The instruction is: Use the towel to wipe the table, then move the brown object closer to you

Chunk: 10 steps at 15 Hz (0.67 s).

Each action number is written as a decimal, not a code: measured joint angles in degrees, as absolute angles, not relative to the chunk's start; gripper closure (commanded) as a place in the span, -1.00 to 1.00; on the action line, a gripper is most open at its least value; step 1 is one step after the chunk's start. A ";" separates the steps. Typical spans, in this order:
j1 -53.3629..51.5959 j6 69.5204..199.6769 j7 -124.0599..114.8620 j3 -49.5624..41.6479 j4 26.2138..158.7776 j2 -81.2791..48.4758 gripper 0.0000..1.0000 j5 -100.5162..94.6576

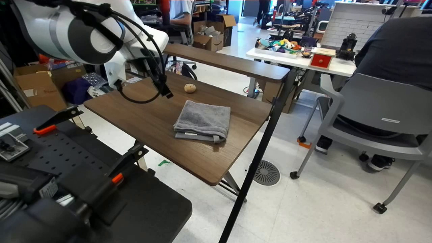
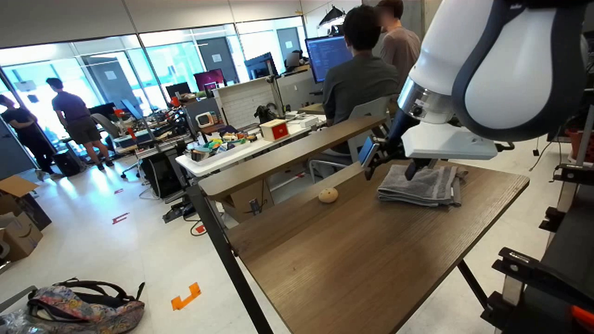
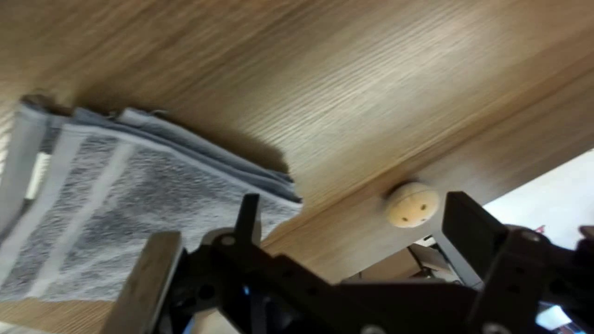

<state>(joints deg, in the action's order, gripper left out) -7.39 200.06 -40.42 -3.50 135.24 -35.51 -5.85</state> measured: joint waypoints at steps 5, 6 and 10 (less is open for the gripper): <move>-1.62 199.28 -39.79 2.01 133.57 -35.52 -1.00 -7.10; -1.80 199.87 -37.12 2.25 133.52 -35.66 -1.00 -4.24; -3.48 202.24 -27.31 2.15 130.50 -37.02 -1.00 4.82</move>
